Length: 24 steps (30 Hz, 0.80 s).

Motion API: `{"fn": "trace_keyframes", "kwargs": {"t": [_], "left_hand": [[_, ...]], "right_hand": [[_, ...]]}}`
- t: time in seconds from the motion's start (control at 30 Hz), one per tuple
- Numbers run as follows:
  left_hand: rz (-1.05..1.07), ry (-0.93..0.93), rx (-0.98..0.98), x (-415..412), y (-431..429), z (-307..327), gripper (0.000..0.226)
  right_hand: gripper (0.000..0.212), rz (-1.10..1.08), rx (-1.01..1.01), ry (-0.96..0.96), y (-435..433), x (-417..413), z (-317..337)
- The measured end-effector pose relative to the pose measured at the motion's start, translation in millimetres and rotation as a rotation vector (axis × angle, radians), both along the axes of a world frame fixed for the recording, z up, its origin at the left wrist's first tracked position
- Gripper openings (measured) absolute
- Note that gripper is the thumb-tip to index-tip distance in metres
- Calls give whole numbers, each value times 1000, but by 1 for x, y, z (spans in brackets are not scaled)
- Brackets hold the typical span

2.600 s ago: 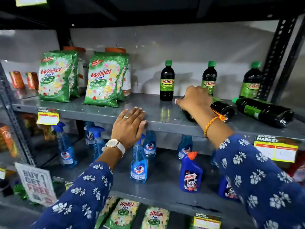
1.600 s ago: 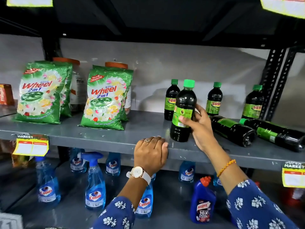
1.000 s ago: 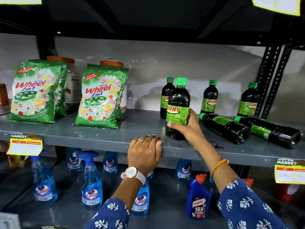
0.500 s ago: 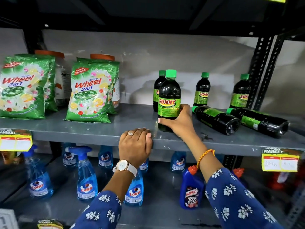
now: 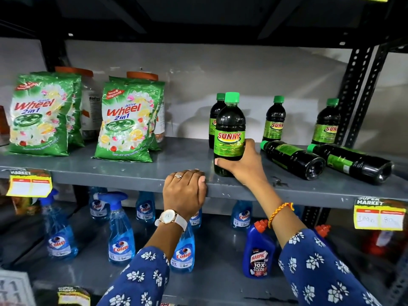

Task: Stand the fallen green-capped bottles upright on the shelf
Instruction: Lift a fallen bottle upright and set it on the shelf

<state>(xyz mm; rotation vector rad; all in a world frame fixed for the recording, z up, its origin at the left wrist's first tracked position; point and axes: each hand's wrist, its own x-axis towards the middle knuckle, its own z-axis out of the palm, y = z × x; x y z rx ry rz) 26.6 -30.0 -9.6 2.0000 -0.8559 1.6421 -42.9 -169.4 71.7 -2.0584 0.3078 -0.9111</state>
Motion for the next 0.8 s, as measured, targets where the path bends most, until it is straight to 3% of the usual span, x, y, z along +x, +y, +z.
{"fn": "trace_keyframes", "kwargs": {"t": [0.2,0.5,0.67,0.7,0.8], "left_hand": [[-5,1,-4,-2,0,1,47],[-25,57,35,-5,3,1,34],[-135,180,-125,-16,-2,-3,40],[-194,185,-179,-24,-5,-2,42],[-410,83,-183,-63,-26,10,44]], "right_hand": [[64,12,-11,-16,7,-18,-2],[65,5,-48,-39,16,-27,-5],[103,0,20,1,8,-37,-4],[99,-54,31,-24,0,-42,-1],[59,-284,-116,-150,-35,-63,17]]}}
